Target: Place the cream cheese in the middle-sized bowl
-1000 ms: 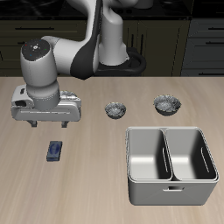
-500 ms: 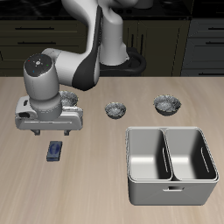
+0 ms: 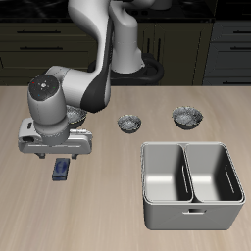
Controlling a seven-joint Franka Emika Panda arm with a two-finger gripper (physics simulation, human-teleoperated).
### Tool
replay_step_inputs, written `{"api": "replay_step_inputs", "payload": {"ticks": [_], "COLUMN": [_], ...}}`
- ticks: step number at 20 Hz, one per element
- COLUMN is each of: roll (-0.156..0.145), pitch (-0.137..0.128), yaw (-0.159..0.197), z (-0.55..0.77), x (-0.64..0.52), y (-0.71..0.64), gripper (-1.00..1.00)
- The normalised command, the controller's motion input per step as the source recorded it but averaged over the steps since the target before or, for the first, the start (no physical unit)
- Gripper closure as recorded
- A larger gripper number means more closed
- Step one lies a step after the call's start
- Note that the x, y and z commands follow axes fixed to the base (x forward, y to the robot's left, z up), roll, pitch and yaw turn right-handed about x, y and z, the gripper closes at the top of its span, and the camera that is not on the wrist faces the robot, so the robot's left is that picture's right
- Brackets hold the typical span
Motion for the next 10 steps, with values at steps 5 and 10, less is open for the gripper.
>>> {"api": "replay_step_inputs", "payload": {"ticks": [5, 10], "roll": [0.013, 0.003], "pitch": [0.033, 0.037], "yaw": [0.004, -0.01], "z": [-0.29, -0.29], "x": [-0.03, -0.03], "y": [0.02, -0.02], "gripper": [-1.0, -1.0]}}
